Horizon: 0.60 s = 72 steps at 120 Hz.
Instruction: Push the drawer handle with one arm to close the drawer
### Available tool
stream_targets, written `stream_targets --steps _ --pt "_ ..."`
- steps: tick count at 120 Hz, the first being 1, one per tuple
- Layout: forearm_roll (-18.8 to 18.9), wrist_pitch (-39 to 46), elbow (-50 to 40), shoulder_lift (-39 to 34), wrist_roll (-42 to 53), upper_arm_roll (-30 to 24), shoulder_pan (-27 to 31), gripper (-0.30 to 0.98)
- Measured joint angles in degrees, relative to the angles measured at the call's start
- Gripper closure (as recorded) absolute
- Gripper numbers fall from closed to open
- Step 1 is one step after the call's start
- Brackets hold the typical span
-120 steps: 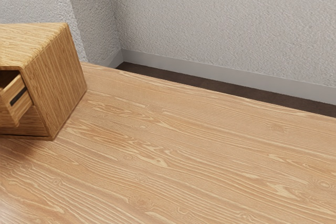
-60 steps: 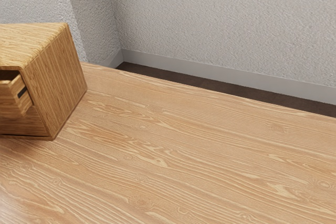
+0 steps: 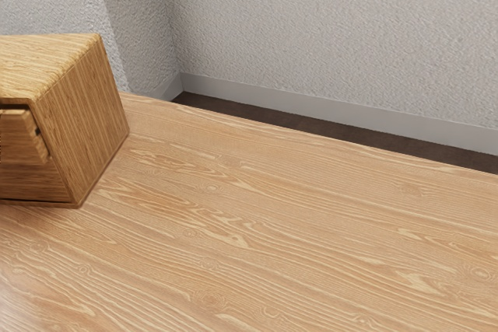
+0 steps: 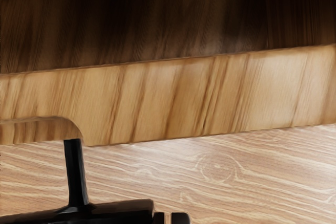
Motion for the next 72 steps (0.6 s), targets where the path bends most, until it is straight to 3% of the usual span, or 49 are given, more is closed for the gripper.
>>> stream_targets --steps 72 --pt "0.39 -0.03 6.87 6.07 -0.90 0.07 0.91 0.79"
